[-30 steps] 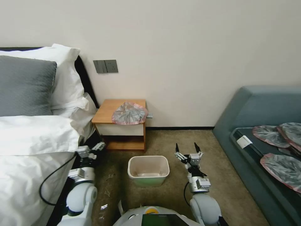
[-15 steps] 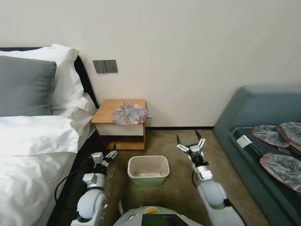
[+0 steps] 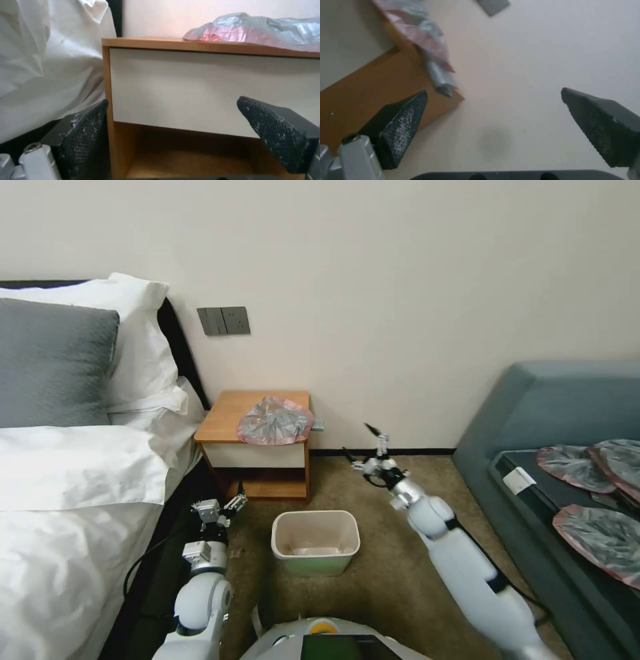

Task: Pick up the garbage bag from the table and place it over the trash can.

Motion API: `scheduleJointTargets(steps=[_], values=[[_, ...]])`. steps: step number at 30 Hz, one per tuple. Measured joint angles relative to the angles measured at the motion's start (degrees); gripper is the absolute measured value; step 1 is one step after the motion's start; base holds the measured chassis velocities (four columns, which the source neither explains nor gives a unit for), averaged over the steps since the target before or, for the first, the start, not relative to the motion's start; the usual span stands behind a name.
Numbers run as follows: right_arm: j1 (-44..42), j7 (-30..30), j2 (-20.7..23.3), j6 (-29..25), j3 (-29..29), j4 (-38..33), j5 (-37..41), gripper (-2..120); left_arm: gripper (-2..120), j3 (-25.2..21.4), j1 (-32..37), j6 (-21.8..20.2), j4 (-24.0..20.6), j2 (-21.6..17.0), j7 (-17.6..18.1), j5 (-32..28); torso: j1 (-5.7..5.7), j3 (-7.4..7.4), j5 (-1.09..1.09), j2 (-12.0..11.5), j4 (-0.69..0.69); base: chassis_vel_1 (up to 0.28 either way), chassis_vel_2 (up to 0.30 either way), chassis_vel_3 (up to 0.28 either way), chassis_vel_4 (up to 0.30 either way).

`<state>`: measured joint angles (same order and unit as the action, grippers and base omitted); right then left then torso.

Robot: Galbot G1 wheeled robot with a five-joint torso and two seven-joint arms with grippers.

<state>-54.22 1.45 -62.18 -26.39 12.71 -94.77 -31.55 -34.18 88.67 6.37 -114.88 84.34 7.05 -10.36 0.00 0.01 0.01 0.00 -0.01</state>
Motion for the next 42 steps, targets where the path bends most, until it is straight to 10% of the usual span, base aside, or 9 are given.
scheduleJointTargets(steps=[25,42], values=[[21.91,-2.64,-8.93,-9.14,-8.64,23.99,-22.16,98,99,-0.05,-1.41,3.0,4.45,1.3,0.85,1.12,0.0,0.0,-0.01,0.0,0.01,0.0,0.0,0.0,0.0],[22.93,-2.49,-9.17,-8.9,-9.76,25.9,-22.04,35,99,-1.32,-0.09,4.73,3.72,1.98,2.11,1.97,0.0,-0.01,-0.01,0.0,-0.01,0.0,0.0,0.0,0.0]])
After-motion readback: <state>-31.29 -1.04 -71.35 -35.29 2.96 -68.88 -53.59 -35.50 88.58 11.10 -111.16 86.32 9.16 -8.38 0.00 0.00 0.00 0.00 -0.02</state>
